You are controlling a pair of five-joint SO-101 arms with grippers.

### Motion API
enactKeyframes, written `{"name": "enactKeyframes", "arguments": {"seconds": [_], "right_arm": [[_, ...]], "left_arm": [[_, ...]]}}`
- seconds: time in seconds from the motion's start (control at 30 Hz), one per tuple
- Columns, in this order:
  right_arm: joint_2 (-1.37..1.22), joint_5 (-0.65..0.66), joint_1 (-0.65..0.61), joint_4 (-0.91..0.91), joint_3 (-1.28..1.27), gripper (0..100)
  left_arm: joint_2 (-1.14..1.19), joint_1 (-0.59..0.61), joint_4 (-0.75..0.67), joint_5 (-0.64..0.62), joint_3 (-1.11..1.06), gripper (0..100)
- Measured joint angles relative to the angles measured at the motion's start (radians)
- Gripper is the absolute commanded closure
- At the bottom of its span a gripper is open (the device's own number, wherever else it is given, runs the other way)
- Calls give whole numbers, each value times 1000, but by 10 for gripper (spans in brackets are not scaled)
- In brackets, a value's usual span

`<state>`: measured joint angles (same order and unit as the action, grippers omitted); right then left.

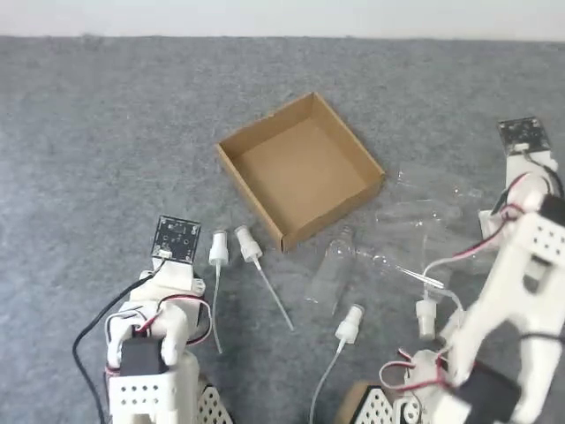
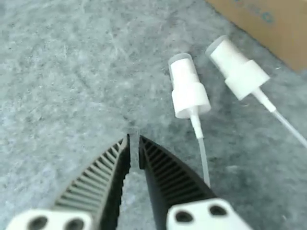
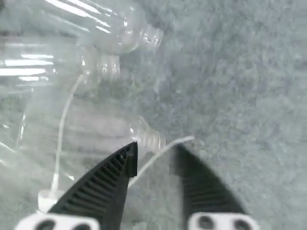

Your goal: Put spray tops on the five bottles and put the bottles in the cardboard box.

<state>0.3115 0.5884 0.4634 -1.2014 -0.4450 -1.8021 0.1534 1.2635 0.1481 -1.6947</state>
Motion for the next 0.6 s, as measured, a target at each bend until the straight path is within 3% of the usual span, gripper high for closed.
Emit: {"name": "enactKeyframes", "arguments": {"seconds": [0.1, 0.33, 0.6], "right_arm": [[-107, -64, -31, 0, 89, 688], [-276, -324, -127, -92, 267, 754], [-252, -367, -92, -203, 169, 719]], "left_arm": [[0, -3, 0, 0, 0, 973], [0, 9, 0, 0, 0, 973], [0, 6, 0, 0, 0, 973]]}}
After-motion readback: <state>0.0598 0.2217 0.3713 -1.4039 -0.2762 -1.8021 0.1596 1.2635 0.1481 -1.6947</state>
